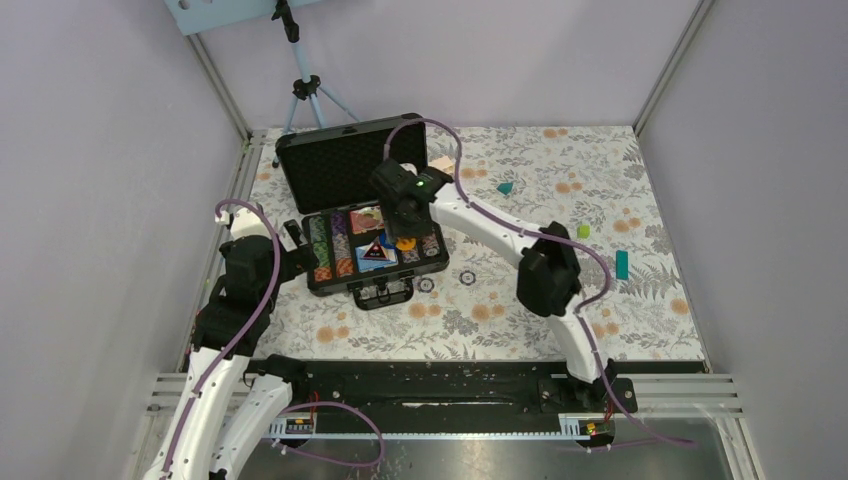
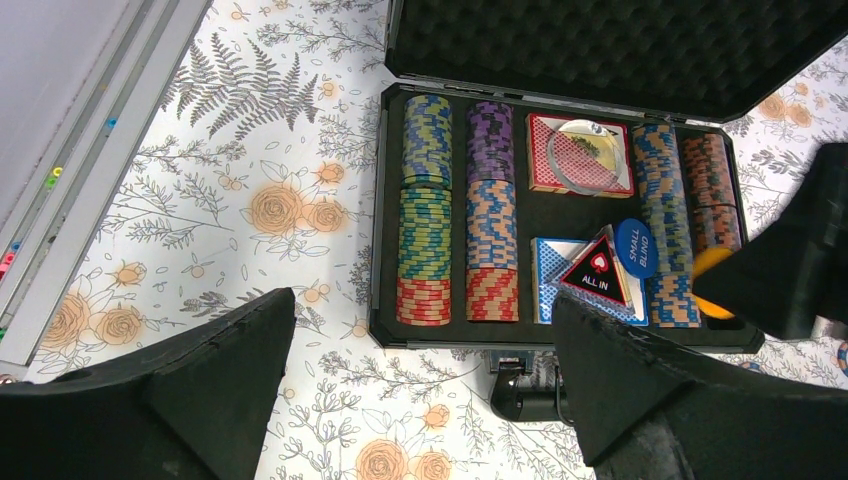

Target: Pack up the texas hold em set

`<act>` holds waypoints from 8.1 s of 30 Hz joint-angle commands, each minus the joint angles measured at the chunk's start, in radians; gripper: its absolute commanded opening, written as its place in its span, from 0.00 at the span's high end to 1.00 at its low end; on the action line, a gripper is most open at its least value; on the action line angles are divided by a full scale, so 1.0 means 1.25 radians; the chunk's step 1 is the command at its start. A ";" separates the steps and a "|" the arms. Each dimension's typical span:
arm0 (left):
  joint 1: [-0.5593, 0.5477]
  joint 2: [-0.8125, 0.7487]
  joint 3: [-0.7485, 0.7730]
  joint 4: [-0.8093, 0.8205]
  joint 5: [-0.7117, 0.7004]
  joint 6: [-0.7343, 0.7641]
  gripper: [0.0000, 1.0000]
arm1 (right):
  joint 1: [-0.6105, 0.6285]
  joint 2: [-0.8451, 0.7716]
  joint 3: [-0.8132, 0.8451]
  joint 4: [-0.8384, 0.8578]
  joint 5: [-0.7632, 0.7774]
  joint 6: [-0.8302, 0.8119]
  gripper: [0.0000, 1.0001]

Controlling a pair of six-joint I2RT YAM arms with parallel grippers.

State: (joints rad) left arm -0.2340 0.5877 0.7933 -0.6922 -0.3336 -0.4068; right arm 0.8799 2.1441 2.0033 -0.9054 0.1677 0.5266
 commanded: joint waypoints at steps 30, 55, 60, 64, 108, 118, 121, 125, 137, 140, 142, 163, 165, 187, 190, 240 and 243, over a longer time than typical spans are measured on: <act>-0.003 -0.015 -0.002 0.033 -0.008 0.013 0.01 | 0.082 0.237 0.355 -0.052 -0.067 -0.061 0.42; -0.003 -0.013 -0.002 0.033 -0.024 0.015 0.01 | 0.055 -0.211 -0.092 0.166 0.133 -0.040 0.16; -0.003 -0.011 -0.001 0.026 -0.042 0.011 0.01 | -0.057 -0.429 -0.429 0.223 0.143 0.010 0.09; -0.003 -0.010 0.005 0.019 -0.052 0.007 0.01 | -0.161 -0.535 -0.598 0.224 0.138 0.022 0.06; -0.003 0.018 0.000 0.085 0.033 0.032 0.01 | -0.459 -0.799 -0.863 0.116 0.070 0.130 0.14; -0.003 0.046 -0.002 0.078 0.007 0.019 0.01 | -0.280 -0.620 -0.730 0.154 0.108 0.109 0.15; -0.003 0.060 0.005 0.050 0.001 -0.001 0.01 | -0.279 -0.605 -0.746 0.196 0.084 0.092 0.15; -0.002 0.059 0.013 0.023 0.048 -0.017 0.01 | -0.280 -0.590 -0.773 0.217 0.094 0.060 0.15; -0.003 0.079 0.016 0.019 0.025 0.043 0.01 | -0.279 -0.458 -0.761 0.279 0.104 0.021 0.16; -0.002 0.070 -0.004 0.033 0.038 0.061 0.01 | -0.281 -0.405 -0.722 0.282 0.112 0.015 0.15; -0.003 0.064 -0.013 0.049 0.053 0.066 0.01 | -0.288 -0.371 -0.697 0.281 0.113 0.012 0.14; -0.002 0.060 -0.021 0.073 0.120 0.076 0.01 | -0.394 -0.206 -0.610 0.296 0.044 -0.009 0.14; -0.003 0.059 -0.021 0.073 0.120 0.076 0.01 | -0.399 -0.201 -0.617 0.301 0.035 -0.006 0.15; -0.003 0.056 -0.022 0.074 0.129 0.074 0.01 | -0.401 -0.227 -0.706 0.323 -0.015 0.043 0.33; -0.004 0.060 -0.022 0.074 0.137 0.074 0.01 | -0.400 -0.238 -0.722 0.322 -0.024 0.051 0.34; -0.005 0.056 -0.022 0.076 0.153 0.071 0.01 | -0.368 -0.210 -0.672 0.278 0.104 0.130 0.41; -0.005 0.056 -0.022 0.076 0.152 0.072 0.01 | -0.368 -0.205 -0.664 0.278 0.110 0.128 0.40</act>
State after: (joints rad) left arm -0.2367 0.6689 0.7628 -0.6346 -0.1600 -0.3218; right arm 0.4145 1.8439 1.1564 -0.5365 0.2512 0.6628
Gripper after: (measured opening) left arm 0.991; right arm 0.593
